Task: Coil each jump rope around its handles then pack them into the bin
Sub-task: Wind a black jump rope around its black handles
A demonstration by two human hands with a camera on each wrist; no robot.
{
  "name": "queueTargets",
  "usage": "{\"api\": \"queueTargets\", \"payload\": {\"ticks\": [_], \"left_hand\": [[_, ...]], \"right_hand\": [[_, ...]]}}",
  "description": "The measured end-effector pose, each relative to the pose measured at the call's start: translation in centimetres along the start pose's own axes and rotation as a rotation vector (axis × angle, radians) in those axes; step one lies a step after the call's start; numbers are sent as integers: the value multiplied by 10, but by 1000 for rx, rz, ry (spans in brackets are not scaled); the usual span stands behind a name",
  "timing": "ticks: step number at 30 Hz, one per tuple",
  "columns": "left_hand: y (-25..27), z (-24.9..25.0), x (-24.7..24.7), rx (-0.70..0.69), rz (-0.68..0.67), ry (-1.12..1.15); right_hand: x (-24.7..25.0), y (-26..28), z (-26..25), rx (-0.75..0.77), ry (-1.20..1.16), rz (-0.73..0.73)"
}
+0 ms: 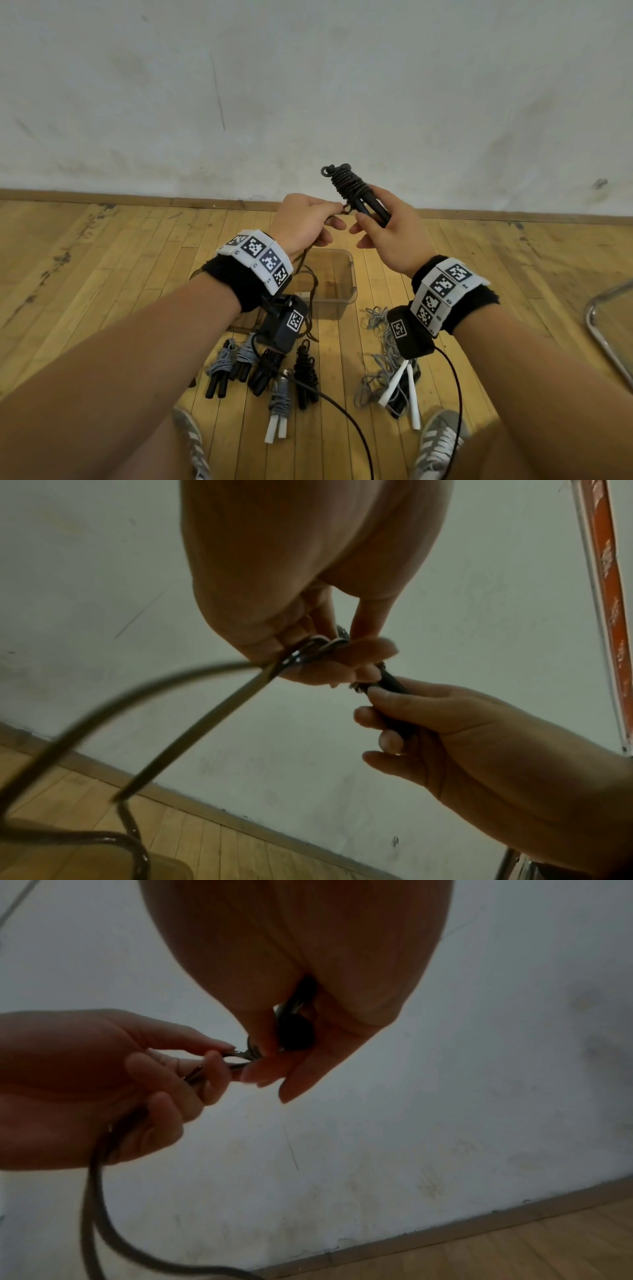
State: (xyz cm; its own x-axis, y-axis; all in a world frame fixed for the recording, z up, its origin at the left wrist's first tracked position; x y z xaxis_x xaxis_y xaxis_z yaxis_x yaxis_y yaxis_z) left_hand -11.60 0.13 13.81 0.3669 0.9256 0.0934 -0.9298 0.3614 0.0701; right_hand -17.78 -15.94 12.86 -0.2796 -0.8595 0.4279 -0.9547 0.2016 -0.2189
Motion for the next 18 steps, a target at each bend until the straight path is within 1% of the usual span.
{"api": "queueTargets", "payload": {"ticks": [3, 7, 9, 11, 14, 18], "left_hand": [[-1, -2, 1, -13, -26, 25], [0, -2, -1, 5, -1, 75], [-1, -3, -2, 31, 19, 117], [-1, -3, -3, 46, 30, 146], [-1, -3, -4, 31, 55, 146], [-2, -7, -2, 6, 88, 53]], "right_hand": [[7, -3, 8, -2, 140, 59], [7, -2, 10, 30, 328, 54], [5, -2, 7, 40, 367, 48], [2, -1, 3, 51, 360, 25], [-3, 3, -1, 85, 279, -4], [-6, 6, -3, 136, 246, -46]]}}
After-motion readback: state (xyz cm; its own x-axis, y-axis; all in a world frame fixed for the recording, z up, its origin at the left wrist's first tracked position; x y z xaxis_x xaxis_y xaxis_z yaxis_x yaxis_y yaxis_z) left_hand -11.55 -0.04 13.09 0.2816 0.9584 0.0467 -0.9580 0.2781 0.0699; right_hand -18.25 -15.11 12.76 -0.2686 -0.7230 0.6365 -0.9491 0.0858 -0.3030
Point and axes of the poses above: each hand's wrist, its own y-axis away from the middle knuckle, its own x-axis out of the back of the hand, z = x × y, the point moved 2 cm from there along -y, towards the middle knuckle, and after that the axes turned 2 degrees about y, right-handed, at the moved point
